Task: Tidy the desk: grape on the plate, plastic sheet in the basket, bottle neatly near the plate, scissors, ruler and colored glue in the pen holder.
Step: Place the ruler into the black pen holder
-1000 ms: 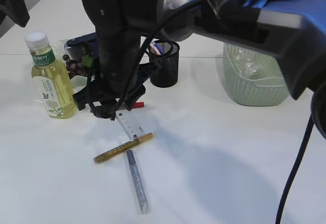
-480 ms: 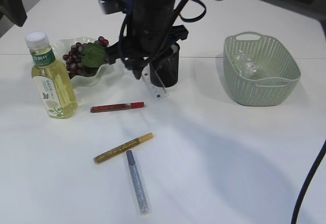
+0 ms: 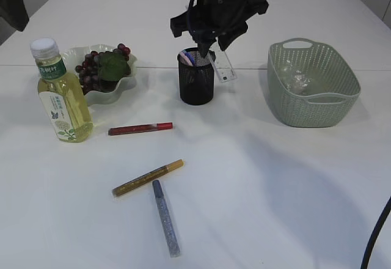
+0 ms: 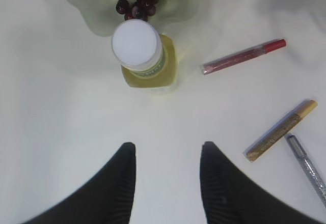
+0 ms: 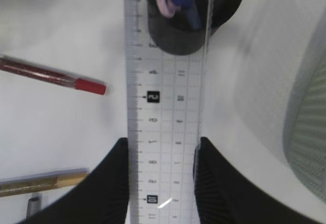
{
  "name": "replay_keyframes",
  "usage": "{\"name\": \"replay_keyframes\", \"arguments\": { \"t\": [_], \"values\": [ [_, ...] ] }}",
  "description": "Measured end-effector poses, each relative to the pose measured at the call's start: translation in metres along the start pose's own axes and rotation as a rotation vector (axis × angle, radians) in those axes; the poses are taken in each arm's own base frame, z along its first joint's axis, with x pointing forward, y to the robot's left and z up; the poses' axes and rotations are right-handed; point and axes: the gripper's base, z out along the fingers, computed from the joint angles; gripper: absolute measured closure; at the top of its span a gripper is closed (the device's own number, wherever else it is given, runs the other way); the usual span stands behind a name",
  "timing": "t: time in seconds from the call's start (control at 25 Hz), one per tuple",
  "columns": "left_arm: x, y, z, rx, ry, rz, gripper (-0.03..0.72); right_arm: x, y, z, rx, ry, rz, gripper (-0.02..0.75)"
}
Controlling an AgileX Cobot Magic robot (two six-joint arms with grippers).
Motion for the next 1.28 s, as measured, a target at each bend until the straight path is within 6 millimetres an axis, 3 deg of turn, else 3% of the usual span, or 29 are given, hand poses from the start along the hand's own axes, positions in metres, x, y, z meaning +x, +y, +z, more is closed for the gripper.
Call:
{"name": "replay_keyframes", "arguments": {
  "t": [0.72,1.04,1.28],
  "values": [
    [-0.010,-0.001,0.000,0.006,-0.105,0.005,0.381,-0.050,-0.008,-0.016,0.094,-0.563,-0.046,0.437],
    [-0.014,-0.001,-0.001,0.013,-0.154,0.006,0.381,-0.059,-0.020,0.024,0.126,-0.650,-0.038,0.437],
    [-0.016,-0.002,-0.001,0.016,-0.181,0.007,0.381,-0.066,-0.030,0.043,0.111,-0.755,-0.057,0.437]
  ]
}}
